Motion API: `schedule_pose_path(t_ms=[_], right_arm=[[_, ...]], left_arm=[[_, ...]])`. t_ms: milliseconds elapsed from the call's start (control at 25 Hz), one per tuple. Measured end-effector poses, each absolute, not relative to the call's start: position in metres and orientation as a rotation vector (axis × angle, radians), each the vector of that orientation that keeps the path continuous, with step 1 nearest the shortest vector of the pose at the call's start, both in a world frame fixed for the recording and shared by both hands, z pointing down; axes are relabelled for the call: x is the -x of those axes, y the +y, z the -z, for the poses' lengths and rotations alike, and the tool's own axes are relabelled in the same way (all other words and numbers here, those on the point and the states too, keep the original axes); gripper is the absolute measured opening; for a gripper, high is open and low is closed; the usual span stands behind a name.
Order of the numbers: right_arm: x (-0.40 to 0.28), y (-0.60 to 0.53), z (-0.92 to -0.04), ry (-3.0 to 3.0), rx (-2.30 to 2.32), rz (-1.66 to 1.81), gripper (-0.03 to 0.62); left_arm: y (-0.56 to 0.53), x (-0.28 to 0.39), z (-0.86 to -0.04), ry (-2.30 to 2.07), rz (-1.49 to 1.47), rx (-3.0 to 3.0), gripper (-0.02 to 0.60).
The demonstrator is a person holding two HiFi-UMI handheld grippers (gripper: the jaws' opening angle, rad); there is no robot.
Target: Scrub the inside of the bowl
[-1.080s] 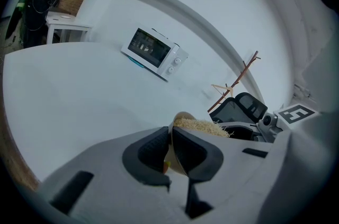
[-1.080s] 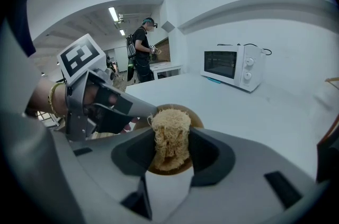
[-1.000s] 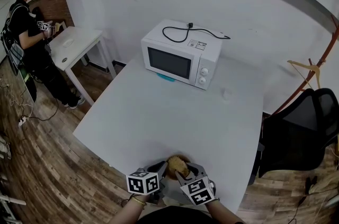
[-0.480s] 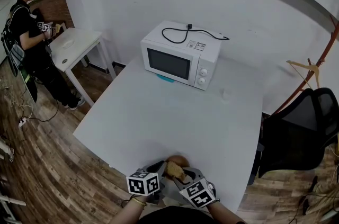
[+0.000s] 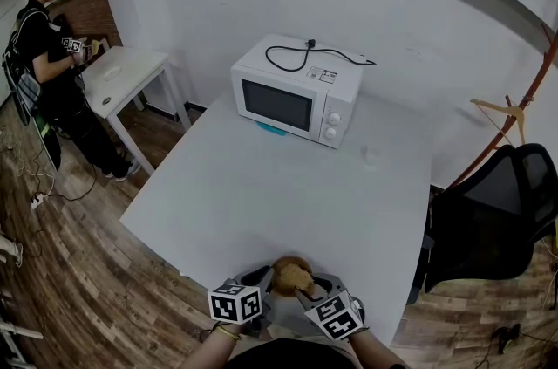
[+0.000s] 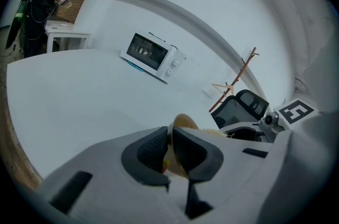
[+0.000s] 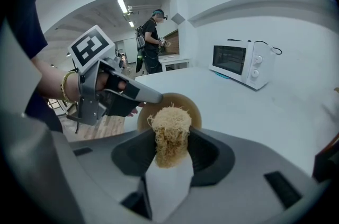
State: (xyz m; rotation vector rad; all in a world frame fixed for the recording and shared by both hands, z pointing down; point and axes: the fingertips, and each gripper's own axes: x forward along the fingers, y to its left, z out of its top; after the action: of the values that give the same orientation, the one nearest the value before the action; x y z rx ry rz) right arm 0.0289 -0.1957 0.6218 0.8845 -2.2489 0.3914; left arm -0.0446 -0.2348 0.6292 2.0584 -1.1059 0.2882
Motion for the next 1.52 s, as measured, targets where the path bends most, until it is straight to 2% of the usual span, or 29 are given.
schedule_pose_path(t_ms=[600, 1520], right_arm=[[-0.029, -0.213, -0.610, -2.257, -0.966, -0.386, 0.175], [-0.005, -0.190, -0.610, -2.294, -0.812, -0.353, 0.175]], left_arm=[[-0.231, 0.036, -0.629, -1.085, -0.303, -2.057, 0.035], [-0.239, 0.038, -0.620, -1.126, -0.264, -2.074, 0.035]])
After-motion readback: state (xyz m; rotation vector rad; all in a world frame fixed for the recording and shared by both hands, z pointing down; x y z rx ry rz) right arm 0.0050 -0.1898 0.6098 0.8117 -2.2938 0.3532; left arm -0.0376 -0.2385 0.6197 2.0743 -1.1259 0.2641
